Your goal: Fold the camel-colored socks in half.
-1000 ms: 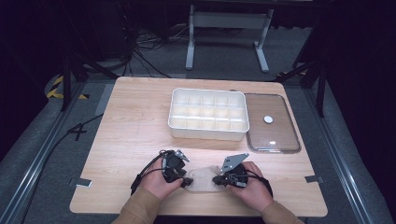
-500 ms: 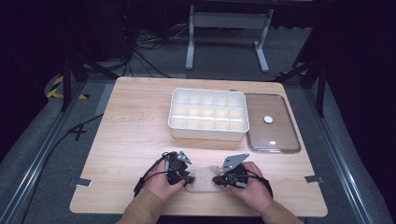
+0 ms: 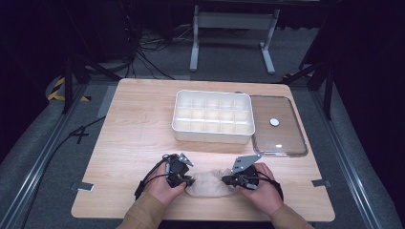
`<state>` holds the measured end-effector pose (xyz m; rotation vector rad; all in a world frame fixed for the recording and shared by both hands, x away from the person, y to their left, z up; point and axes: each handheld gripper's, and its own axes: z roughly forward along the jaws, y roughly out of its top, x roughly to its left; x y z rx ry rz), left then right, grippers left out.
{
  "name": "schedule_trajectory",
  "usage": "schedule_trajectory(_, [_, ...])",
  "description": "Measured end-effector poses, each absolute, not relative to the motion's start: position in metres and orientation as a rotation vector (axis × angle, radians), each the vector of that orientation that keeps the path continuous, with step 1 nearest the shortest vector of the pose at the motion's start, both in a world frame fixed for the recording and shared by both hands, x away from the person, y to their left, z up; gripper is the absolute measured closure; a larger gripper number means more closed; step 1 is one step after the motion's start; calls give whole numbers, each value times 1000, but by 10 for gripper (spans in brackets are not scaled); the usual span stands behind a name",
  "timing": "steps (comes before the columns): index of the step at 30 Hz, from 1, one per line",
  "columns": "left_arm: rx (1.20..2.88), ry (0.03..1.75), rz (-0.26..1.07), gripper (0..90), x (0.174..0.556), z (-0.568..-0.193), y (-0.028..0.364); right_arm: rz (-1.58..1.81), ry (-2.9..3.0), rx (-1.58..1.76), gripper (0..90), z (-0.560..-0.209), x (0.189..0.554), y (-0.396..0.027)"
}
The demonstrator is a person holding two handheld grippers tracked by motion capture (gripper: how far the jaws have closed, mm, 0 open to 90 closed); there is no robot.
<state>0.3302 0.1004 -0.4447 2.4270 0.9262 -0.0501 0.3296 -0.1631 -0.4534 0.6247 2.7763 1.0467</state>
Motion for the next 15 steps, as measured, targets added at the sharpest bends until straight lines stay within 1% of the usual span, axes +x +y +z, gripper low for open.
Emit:
schedule_trajectory(4, [2447,921,-70,849,330,-437,104,1060,2764,631,890,-452,329,-164])
schedule_trajectory(15, [2436,881,-117,850,324,-421,102,1132,2765,544,877,-459,323,-145])
